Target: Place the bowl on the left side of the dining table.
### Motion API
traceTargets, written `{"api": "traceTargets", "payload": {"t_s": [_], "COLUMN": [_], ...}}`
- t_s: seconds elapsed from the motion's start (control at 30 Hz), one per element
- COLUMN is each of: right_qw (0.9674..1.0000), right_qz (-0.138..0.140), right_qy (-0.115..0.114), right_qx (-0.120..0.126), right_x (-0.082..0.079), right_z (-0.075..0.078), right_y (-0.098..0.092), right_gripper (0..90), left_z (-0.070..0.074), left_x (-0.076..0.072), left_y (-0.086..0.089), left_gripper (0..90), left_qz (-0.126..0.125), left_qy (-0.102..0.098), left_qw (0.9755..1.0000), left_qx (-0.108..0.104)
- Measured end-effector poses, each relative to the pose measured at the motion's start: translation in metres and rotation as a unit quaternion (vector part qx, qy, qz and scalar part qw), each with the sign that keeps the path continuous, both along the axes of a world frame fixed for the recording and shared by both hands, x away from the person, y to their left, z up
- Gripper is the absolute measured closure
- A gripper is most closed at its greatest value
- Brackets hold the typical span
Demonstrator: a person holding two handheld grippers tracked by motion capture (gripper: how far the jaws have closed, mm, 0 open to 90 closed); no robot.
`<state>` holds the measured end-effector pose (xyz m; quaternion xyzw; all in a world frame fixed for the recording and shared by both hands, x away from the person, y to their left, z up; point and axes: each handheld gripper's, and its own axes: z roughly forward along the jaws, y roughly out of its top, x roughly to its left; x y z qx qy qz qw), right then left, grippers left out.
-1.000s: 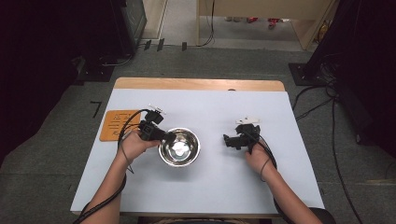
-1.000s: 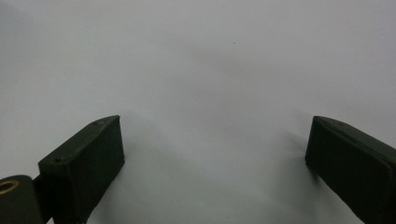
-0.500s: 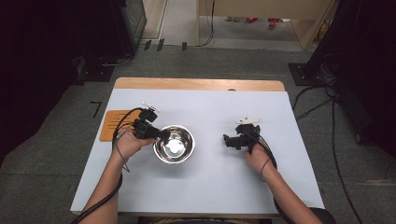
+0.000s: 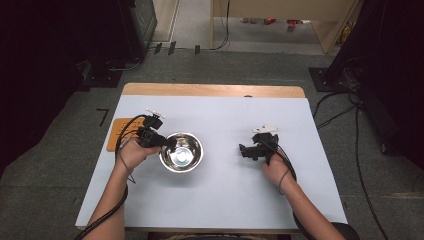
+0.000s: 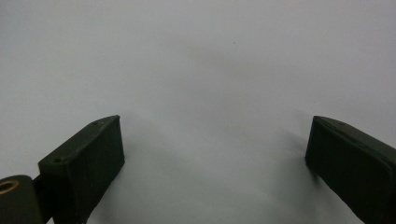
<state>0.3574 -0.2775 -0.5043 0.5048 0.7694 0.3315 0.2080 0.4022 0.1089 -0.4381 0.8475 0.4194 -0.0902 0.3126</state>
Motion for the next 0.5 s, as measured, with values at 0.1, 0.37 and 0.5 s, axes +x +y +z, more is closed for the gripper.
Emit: {"api": "traceTargets", "payload": {"t_s": [0.1, 0.37, 0.5], "right_qw": [1.0, 1.0, 1.0], "right_qz": [0.0, 0.0, 0.0], "right_qy": [0.0, -0.001, 0.0], "right_qx": [0.0, 0.0, 0.0], "right_x": [0.0, 0.0, 0.0], "right_z": [0.0, -0.0001, -0.0001], "right_y": [0.0, 0.0, 0.0001], "right_gripper": [4.1, 4.1, 4.1], "left_z": [0.0, 0.003, 0.0027], "left_x": [0.0006, 0.0006, 0.0009], "left_y": [0.0025, 0.0083, 0.0098], "left_gripper": [86.6, 86.6, 86.6], "left_qz": [0.003, 0.014, 0.014], "left_qy": [0.0, -0.005, -0.004], "left_qw": [1.0, 0.9999, 0.9999], "left_qx": [0.0, 0.006, 0.009]}}
